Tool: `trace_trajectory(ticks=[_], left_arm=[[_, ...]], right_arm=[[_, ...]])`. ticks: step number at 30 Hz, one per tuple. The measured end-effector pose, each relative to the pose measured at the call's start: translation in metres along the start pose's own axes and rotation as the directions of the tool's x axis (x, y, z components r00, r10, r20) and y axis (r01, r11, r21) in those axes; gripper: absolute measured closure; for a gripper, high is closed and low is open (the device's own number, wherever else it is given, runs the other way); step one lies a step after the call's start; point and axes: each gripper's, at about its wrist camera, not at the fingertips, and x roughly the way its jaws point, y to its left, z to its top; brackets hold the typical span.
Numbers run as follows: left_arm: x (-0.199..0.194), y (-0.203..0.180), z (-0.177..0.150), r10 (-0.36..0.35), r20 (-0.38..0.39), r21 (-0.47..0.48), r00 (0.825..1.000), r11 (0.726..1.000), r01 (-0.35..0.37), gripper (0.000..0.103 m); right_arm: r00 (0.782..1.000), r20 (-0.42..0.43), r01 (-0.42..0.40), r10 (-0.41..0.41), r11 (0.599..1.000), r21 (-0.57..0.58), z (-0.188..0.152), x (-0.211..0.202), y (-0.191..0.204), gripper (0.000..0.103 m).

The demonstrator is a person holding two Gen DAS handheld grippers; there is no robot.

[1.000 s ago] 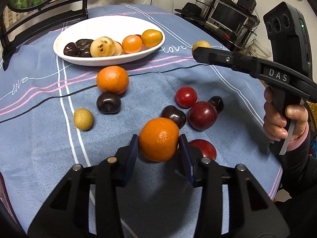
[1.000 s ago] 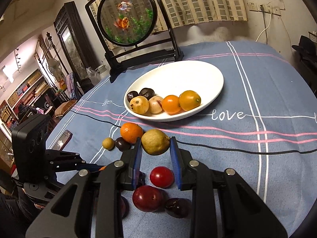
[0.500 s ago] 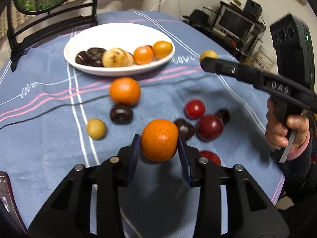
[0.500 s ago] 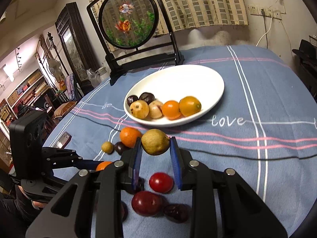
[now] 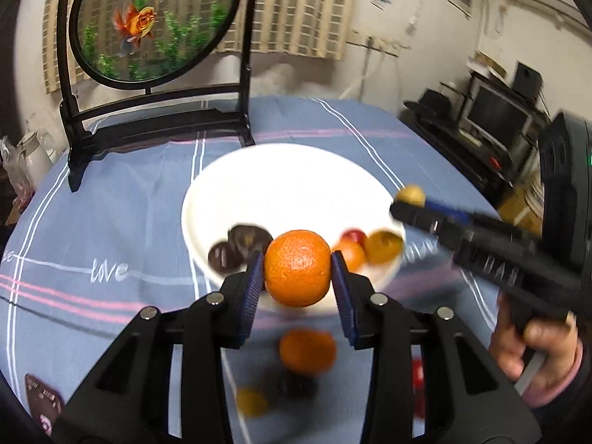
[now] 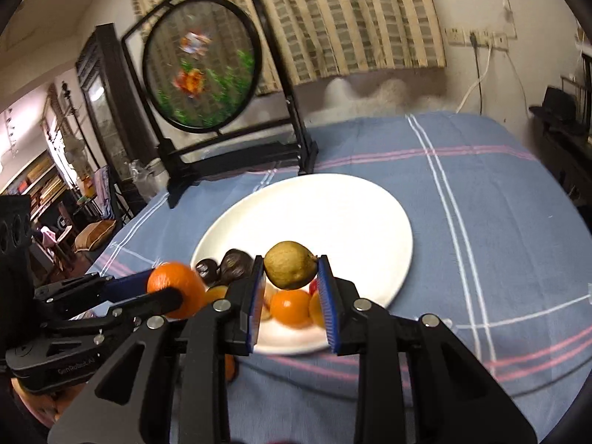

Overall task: Organize fruits
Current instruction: 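Drop the orange on the plate with the left tool while the right tool drops the yellow fruit, then grasp an orange with the right tool while the left tool grasps another orange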

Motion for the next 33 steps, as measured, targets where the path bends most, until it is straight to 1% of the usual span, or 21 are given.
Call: trace_trajectory(ticks=[3,5,6,7,8,9,10,12,15,16,19,21,24,26,29,32,33], left_arm=[[0.024,0.001,0.012,0.037,-0.018,0.005,0.999,0.999,-0.037,0.065],[0.038,0.005,0.017,0.054,-0.036,-0.016,0.998,0.998,-0.054,0.064],[0.042,0.007,0.02,0.063,-0.046,-0.028,0.997,0.998,-0.064,0.058],[0.04,0.008,0.021,0.084,-0.037,-0.039,0.996,0.996,-0.085,0.039],[0.035,0.009,0.021,0.102,-0.016,-0.043,0.995,0.994,-0.102,0.034],[0.029,0.009,0.021,0.125,0.011,-0.044,0.992,0.991,-0.124,0.024],[0.021,0.009,0.021,0.153,0.039,-0.039,0.987,0.988,-0.152,0.019],[0.012,0.01,0.021,0.185,0.058,-0.042,0.981,0.982,-0.183,0.018],[0.001,0.011,0.018,0.206,0.069,-0.049,0.976,0.978,-0.203,0.016],[-0.002,0.01,0.017,0.218,0.072,-0.044,0.973,0.976,-0.215,0.014],[-0.01,0.009,0.007,0.262,0.083,-0.015,0.961,0.965,-0.262,0.012],[-0.014,0.011,-0.001,0.277,0.081,-0.012,0.958,0.961,-0.277,0.012],[-0.018,0.021,-0.012,0.285,0.059,-0.025,0.957,0.959,-0.284,0.012],[-0.022,0.03,-0.019,0.307,0.06,-0.03,0.95,0.952,-0.305,0.012],[-0.029,0.045,-0.026,0.339,0.046,-0.053,0.94,0.94,-0.336,0.01],[-0.039,0.065,-0.034,0.325,0.027,-0.124,0.945,0.939,-0.32,0.009],[-0.041,0.073,-0.037,0.315,0.013,-0.163,0.949,0.937,-0.308,0.009]], right_arm=[[0.999,-0.024,0.031,-0.031,1.0,0.003,0.005,0.023,-0.004,0.074],[0.998,-0.028,0.057,-0.058,0.998,-0.029,0.005,0.031,-0.002,0.074],[0.997,-0.03,0.076,-0.078,0.996,-0.053,0.003,0.034,0.0,0.067],[0.995,-0.035,0.089,-0.091,0.994,-0.071,0.002,0.033,0.002,0.05],[0.995,-0.035,0.094,-0.097,0.992,-0.078,0.002,0.031,0.003,0.048],[0.993,-0.016,0.112,-0.114,0.99,-0.081,0.002,0.026,0.004,0.046],[0.994,0.004,0.108,-0.108,0.991,-0.085,0.003,0.018,0.006,0.046],[0.997,0.009,0.083,-0.083,0.993,-0.088,0.004,0.008,0.007,0.046],[0.998,0.014,0.054,-0.053,0.995,-0.079,0.001,-0.003,0.01,0.046],[0.999,0.008,0.042,-0.042,0.996,-0.08,0.0,-0.005,0.013,0.046],[1.0,-0.009,0.021,-0.022,0.996,-0.081,-0.005,-0.009,0.019,0.046],[1.0,-0.025,0.008,-0.01,0.997,-0.081,-0.009,-0.01,0.022,0.046],[0.999,-0.043,-0.027,0.024,0.997,-0.07,-0.015,-0.015,0.029,0.046],[0.997,-0.062,-0.047,0.043,0.997,-0.061,-0.019,-0.017,0.033,0.046],[0.987,-0.116,-0.113,0.11,0.993,-0.021,-0.027,-0.019,0.037,0.046],[0.971,-0.186,-0.153,0.152,0.988,0.012,-0.034,-0.014,0.042,0.046],[0.964,-0.211,-0.162,0.163,0.987,0.02,-0.038,-0.012,0.045,0.046]])
